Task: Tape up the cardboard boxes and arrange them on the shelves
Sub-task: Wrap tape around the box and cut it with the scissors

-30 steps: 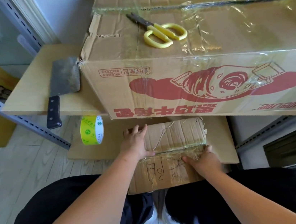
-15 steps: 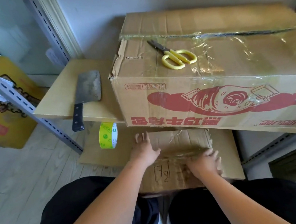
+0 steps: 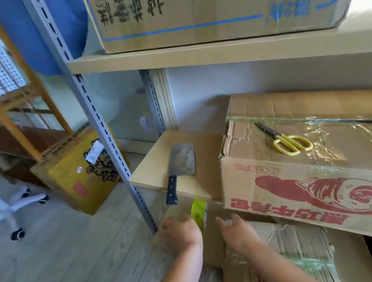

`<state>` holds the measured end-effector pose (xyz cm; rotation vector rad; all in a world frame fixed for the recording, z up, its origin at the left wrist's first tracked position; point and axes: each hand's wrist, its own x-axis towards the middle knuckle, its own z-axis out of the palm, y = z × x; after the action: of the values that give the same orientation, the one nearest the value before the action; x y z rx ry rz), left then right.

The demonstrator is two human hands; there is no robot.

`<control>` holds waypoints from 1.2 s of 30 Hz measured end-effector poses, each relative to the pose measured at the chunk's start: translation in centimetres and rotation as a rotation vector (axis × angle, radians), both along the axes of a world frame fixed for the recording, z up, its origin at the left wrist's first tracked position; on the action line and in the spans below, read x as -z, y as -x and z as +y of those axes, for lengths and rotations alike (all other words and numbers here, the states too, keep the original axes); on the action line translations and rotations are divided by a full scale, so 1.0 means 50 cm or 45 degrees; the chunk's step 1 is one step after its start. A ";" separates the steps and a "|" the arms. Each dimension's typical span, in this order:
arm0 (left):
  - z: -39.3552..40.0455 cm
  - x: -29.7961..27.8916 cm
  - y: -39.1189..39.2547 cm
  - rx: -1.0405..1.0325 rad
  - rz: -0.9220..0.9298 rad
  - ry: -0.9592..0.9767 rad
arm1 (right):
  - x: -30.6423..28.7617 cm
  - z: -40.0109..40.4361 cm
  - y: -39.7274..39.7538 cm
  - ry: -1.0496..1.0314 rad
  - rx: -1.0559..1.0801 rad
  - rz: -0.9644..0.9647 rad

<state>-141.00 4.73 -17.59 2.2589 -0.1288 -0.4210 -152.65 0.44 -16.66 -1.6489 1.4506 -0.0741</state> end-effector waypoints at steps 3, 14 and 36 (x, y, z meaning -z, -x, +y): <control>-0.032 -0.010 -0.043 0.275 0.014 0.028 | 0.009 -0.024 -0.040 -0.121 0.098 -0.070; -0.070 -0.005 -0.074 0.512 0.674 0.270 | 0.029 -0.066 -0.165 -0.330 0.295 -0.262; -0.011 -0.085 -0.056 0.450 0.215 0.454 | -0.007 -0.058 -0.181 -0.341 0.585 -0.892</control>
<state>-138.20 4.18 -13.34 1.8415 -0.4808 -0.7126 -143.60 -2.44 -16.29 -0.9051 1.1853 -0.6233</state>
